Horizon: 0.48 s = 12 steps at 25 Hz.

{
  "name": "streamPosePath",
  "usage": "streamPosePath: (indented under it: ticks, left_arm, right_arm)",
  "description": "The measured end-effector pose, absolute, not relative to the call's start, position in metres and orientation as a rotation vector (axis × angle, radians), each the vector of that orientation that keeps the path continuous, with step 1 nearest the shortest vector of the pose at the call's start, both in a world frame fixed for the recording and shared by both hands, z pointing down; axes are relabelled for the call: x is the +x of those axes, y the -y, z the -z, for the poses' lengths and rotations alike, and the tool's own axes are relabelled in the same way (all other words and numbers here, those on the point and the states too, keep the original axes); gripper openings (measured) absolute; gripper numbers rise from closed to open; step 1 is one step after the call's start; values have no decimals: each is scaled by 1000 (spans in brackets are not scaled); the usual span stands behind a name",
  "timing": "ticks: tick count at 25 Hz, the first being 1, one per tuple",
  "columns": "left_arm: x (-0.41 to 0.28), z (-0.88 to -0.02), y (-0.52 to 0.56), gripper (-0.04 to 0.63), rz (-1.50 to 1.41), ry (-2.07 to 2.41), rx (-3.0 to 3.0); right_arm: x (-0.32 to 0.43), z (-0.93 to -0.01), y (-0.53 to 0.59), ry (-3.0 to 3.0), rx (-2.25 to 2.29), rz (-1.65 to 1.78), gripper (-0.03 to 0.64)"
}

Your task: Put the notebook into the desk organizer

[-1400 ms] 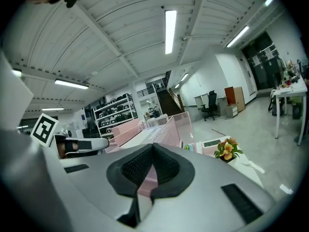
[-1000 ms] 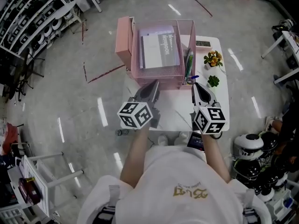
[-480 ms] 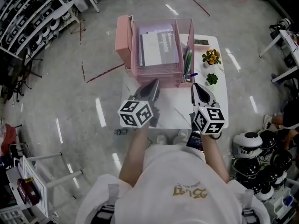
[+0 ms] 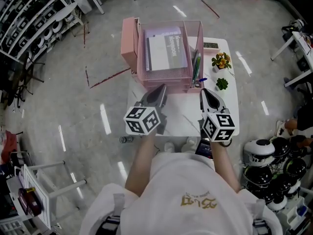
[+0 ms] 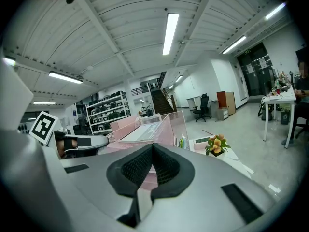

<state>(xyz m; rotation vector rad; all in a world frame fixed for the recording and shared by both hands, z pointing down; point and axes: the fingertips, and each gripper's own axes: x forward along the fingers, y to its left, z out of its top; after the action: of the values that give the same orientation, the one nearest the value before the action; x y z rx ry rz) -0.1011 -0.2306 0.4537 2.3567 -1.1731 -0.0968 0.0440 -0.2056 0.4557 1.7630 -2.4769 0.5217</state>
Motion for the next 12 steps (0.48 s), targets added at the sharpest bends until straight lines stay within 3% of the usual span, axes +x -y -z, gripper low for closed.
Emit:
streamPosePath:
  ticks: [12]
  left_arm:
    - [-103,-457,240,18,95,1177,2345]
  right_arm:
    - [45,-460,215,2469,1760,-540,11]
